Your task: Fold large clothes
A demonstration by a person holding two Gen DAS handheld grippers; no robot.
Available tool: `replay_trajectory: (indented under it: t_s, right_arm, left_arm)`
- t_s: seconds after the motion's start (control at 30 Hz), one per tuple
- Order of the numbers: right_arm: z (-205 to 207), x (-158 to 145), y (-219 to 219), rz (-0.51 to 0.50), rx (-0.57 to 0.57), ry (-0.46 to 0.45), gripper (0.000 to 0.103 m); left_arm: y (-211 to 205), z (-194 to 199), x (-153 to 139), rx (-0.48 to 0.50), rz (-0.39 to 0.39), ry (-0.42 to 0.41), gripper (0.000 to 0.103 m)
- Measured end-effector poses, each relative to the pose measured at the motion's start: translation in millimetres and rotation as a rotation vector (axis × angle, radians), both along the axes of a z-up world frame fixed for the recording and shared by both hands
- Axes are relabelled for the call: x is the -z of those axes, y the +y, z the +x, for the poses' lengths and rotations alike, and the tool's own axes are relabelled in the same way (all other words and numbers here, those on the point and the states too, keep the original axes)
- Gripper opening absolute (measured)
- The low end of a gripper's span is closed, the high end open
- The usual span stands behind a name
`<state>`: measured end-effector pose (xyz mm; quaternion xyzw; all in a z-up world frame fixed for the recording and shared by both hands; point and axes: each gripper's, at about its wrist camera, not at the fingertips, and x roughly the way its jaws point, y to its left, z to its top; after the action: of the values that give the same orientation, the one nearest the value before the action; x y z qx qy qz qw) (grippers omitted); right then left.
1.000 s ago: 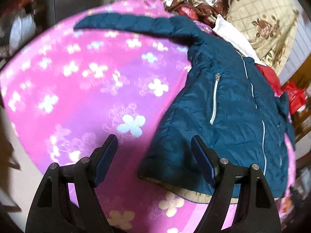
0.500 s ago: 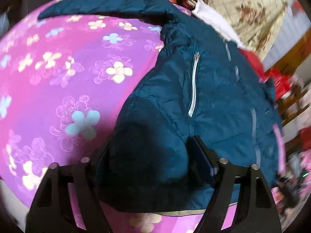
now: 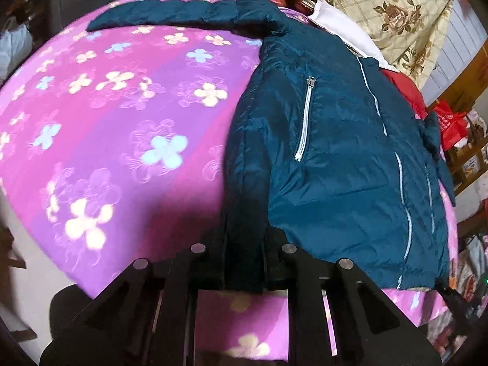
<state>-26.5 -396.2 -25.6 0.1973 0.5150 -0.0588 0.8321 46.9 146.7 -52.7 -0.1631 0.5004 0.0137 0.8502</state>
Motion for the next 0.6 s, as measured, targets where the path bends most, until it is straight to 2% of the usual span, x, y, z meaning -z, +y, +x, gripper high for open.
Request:
replay_trajectory:
  t_s: [0.2,0.37,0.43,0.5,0.53,0.57,0.6]
  right_arm:
    - [-19.1,7.7,6.5,-0.023,-0.027,0.051,0.005]
    - [-40.2,-11.5,-3.5,-0.023,-0.001,-0.046,0.006]
    - [-41.1,-24.1,-11.1,-0.013,0.010,-0.103,0.018]
    - [-37.2,-30.2,-16.4,0.004,0.019,-0.137,0.073]
    - [-34.7,-32.9,-18.8,0.014,0.028,-0.163,0.080]
    - [-32.0,-35.6,-21.0,0.018,0.039,-0.189,0.081]
    - [-25.5,-37.7,-22.5,0.015,0.044,-0.198,0.081]
  left_arm:
    - [-7.2,-17.7,-3.2,0.015,0.074,-0.014,0.013]
    - [3.7,-41.5,-18.2,0.014,0.079,-0.060,0.013]
    - [10.7,-47.2,-27.7,0.006,0.062,-0.095,0.013]
    - [17.0,-46.6,-34.7,-0.007,0.069,-0.124,0.016]
    - [19.6,-43.6,-35.4,-0.013,0.074,-0.126,0.027]
    - [22.2,-38.6,-34.1,-0.019,0.072,-0.115,0.035]
    - [24.0,-33.1,-32.1,-0.020,0.062,-0.108,0.049]
